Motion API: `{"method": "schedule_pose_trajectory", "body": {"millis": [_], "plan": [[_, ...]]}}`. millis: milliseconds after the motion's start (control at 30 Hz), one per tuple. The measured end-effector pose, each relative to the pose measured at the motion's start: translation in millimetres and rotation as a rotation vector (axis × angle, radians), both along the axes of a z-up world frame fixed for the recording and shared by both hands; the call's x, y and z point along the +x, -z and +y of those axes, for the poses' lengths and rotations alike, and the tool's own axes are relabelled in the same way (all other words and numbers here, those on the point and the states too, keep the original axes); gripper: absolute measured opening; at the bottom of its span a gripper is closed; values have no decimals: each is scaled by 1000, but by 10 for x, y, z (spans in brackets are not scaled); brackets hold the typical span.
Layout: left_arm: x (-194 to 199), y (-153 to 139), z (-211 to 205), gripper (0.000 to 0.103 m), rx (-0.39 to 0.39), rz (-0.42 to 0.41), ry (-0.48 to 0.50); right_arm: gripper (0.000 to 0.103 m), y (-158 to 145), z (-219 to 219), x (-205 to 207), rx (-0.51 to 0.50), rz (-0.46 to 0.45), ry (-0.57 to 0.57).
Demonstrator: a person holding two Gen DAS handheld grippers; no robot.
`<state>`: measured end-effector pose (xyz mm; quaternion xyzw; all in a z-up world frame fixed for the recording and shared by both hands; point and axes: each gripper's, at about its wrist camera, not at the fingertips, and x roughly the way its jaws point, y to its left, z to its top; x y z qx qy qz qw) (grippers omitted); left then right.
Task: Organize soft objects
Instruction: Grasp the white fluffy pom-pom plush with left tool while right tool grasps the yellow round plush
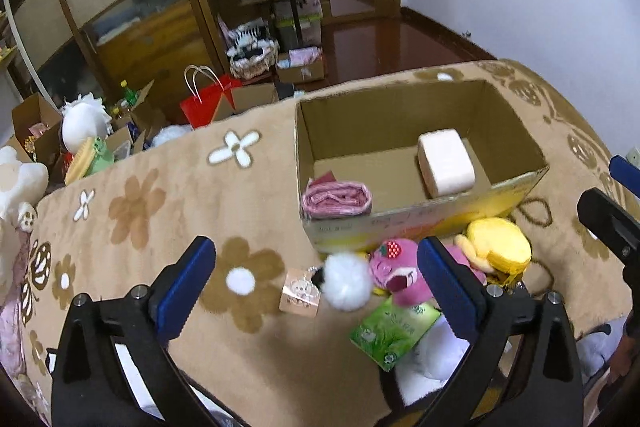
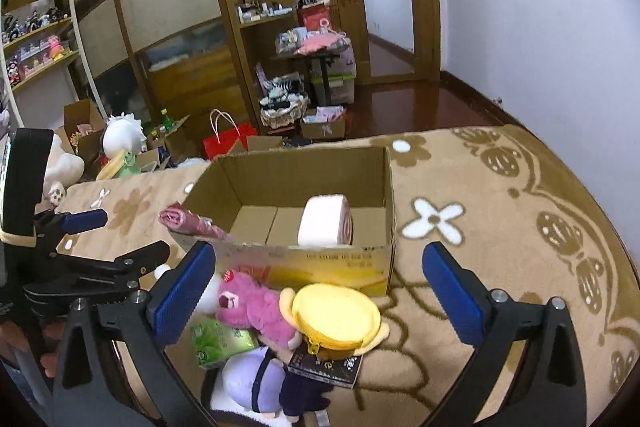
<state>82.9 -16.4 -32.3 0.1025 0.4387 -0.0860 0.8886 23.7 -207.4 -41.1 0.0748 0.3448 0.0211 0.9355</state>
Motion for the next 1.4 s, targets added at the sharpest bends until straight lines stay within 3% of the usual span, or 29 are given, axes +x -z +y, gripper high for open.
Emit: {"method": "schedule_pose_trajectory", "body": {"millis": [200, 667, 900, 1400], "plan": [[131, 258, 7, 100, 47, 75, -14, 103, 212, 9, 84, -7, 56, -5], [380, 668, 48, 100, 64, 199, -61, 103, 709, -4, 328, 30, 182, 18], [484, 835, 67, 100, 19, 255, -62, 103, 902, -38, 447, 34, 245, 30], [694, 1199, 146, 100, 11, 346, -110, 103, 1156, -116, 567, 72, 331, 40]]}}
